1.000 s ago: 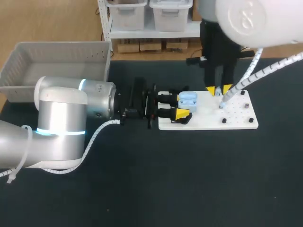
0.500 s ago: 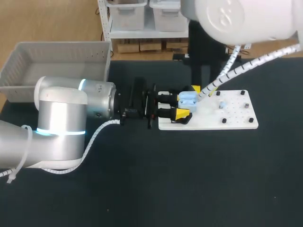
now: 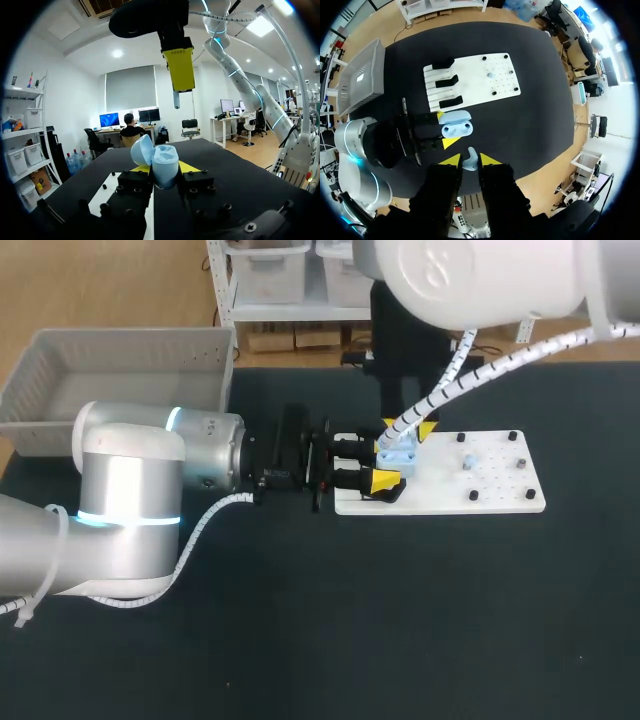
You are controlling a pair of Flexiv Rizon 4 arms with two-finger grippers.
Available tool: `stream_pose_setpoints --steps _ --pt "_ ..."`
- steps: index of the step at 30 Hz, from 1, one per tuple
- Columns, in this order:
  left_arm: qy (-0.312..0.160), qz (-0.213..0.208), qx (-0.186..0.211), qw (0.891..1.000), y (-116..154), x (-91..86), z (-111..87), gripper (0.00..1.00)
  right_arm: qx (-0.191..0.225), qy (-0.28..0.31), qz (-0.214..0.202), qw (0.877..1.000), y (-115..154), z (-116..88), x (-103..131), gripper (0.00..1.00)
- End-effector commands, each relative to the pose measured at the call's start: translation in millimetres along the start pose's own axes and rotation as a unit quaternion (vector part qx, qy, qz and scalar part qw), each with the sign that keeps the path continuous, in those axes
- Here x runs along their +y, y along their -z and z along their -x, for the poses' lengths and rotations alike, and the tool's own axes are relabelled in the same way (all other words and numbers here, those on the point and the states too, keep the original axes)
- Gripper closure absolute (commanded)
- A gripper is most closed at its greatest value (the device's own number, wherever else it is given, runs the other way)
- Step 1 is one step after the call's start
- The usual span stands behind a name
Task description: Pick up each earbud case from the left stands, insert the matching earbuds, close the lid, and place the case in the box.
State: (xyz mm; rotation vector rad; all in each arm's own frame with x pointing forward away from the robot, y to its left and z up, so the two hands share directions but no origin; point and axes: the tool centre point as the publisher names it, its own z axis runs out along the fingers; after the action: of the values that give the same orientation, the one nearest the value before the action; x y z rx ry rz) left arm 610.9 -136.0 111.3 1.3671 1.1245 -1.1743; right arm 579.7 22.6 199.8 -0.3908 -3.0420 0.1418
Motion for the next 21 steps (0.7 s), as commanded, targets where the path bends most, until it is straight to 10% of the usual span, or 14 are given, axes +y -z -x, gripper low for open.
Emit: stream_pose_setpoints --steps 1,12,21 --pt "-0.002 0.003 -0.001 1.0 -0.2 -1.8 -0.7 1.0 0.0 0.0 -0.001 1.0 0.4 0.1 0.1 1.0" --pt "-0.002 0.003 -0.001 1.0 -0.2 -1.8 -0.7 1.0 0.0 0.0 -0.001 1.0 0.4 0.1 0.1 1.0" --pt "-0.002 0.003 -0.001 1.0 -0.2 -1.8 -0.7 1.0 -0.009 -0.108 0.012 0.994 -2.4 0.2 5.4 1.0"
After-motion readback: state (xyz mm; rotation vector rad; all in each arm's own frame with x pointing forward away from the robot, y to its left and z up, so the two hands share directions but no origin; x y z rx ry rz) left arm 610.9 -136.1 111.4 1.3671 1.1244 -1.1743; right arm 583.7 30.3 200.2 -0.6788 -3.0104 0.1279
